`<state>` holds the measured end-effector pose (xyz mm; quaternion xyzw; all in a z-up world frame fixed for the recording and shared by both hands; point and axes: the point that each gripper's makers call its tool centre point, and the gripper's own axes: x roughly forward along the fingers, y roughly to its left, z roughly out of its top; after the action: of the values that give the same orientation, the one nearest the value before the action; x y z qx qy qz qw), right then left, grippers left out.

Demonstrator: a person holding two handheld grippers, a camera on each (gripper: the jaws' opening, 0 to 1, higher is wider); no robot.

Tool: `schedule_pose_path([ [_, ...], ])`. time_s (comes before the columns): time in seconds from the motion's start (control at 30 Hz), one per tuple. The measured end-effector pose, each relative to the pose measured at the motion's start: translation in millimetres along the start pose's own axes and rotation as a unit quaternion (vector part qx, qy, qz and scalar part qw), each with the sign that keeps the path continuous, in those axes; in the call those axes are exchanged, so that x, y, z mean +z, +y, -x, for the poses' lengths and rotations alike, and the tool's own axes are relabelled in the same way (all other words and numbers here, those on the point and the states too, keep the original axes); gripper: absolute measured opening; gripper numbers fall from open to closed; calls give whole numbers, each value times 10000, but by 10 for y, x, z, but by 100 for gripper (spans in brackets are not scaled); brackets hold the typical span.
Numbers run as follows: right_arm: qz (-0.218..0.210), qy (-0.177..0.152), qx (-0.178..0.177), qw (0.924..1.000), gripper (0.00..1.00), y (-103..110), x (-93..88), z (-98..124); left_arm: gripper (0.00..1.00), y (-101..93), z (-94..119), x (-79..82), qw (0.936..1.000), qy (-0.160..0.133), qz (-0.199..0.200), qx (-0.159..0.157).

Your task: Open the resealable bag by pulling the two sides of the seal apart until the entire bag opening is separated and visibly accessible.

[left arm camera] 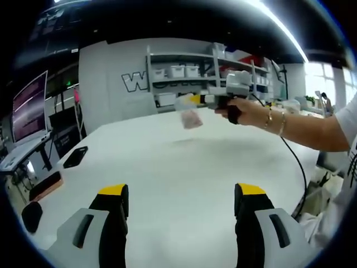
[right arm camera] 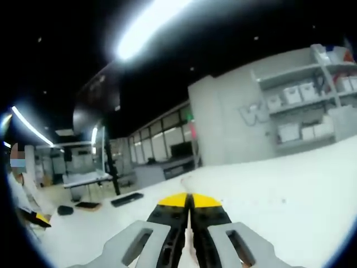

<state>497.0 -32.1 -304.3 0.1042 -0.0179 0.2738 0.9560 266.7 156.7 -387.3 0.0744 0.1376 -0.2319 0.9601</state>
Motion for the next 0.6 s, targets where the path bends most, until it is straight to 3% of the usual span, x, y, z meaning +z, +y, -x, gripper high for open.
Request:
schedule_pose_path([
  [0.6,-34,-123,37,9999,0,24,86,155,77,-53,15,31,10000,-53,-44,-67],
])
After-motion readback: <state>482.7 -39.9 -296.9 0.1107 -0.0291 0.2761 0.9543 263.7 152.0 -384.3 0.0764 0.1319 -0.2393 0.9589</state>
